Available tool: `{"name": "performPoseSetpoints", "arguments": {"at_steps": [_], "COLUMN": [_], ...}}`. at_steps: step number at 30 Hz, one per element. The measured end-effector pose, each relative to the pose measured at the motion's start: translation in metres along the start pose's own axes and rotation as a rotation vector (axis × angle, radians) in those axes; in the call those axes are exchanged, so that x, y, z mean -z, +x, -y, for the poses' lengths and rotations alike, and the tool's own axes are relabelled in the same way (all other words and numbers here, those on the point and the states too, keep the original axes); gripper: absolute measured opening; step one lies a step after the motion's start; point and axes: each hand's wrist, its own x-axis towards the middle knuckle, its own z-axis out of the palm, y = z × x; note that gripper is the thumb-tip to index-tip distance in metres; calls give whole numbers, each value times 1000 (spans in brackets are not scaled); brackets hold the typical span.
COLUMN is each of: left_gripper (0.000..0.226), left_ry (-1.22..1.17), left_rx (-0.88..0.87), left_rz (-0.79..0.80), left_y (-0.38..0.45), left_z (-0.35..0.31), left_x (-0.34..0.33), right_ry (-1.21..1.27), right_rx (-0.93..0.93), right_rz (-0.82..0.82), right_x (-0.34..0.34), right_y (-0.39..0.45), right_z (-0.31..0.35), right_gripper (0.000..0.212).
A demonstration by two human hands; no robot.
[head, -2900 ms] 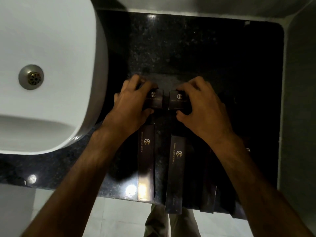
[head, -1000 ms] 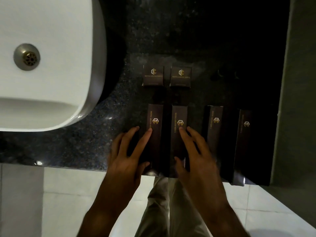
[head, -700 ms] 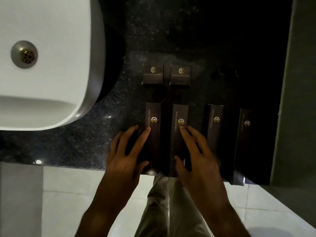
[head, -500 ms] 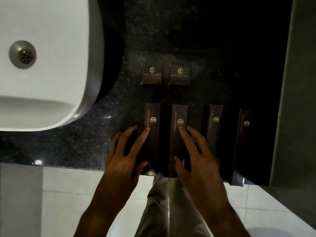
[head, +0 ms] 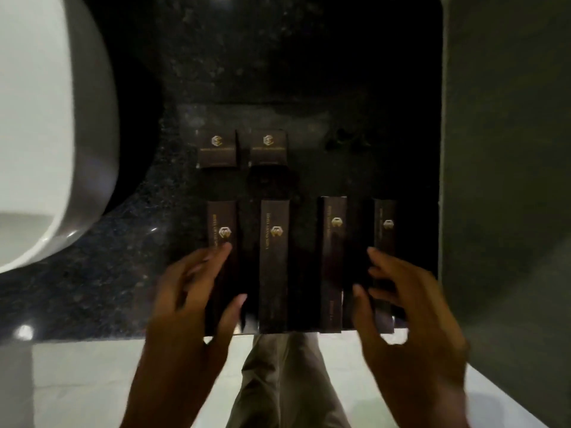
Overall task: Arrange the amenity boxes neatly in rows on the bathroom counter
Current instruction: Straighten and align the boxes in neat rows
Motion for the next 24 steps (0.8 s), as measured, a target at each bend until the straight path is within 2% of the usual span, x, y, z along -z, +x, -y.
{"name": "performPoseSetpoints", "arguments": {"at_steps": [2, 3, 5, 7, 9, 16, 24], "left_gripper": [56, 58, 81, 105, 113, 112, 99], "left_ry": [-15, 13, 157, 251, 276, 188, 164], "left_rx": [-143, -201, -262, -252, -229, -218, -234], "left_rz": [49, 95, 174, 253, 302, 362, 313], "left_y": [3, 4, 9, 16, 19, 13, 14], "left_z": [-35, -47, -64, -72, -74, -79, -83], "left_x": [-15, -26, -51, -72, -84, -98, -105], "right_ry": [-87, -122, -149, -165, -184, -137, -92], "right_rx": [-31, -52, -75, -67, -55, -60, -32], "right_rz": [-19, 14, 120, 213, 264, 286, 258], "right_x": [15, 19, 21, 20, 17, 16, 15], "right_y": [4, 5, 6, 6, 6, 6, 10], "right_z": [-27, -41, -65, -82, -93, -108, -109], "right_gripper": [56, 57, 63, 67, 70, 72, 66]}}
